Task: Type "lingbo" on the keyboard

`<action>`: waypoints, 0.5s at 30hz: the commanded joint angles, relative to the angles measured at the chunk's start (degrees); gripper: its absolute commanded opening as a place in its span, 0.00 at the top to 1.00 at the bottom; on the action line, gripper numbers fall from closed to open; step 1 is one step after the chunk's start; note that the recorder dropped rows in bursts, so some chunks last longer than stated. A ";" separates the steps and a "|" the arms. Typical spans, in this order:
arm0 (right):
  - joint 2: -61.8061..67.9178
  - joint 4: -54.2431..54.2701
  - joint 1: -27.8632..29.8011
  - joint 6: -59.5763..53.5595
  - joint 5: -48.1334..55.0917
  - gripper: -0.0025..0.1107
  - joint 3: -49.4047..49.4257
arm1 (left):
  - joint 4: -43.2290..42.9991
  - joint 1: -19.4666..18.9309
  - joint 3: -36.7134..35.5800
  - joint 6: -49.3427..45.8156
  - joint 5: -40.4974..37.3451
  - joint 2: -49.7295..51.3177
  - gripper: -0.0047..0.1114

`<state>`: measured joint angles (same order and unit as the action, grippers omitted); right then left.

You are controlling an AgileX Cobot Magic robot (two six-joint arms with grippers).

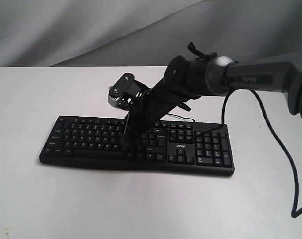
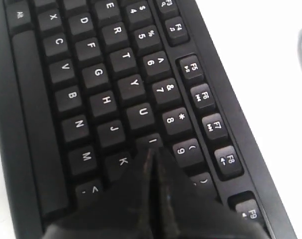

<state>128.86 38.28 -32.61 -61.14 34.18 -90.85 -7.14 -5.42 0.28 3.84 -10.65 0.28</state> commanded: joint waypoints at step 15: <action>-0.45 0.28 0.01 -0.79 -3.79 0.98 1.68 | -0.01 0.31 -0.28 0.12 0.34 -0.28 0.96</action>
<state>128.86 38.27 -32.61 -61.52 30.81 -89.46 -7.14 -5.42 0.28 3.84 -10.65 0.28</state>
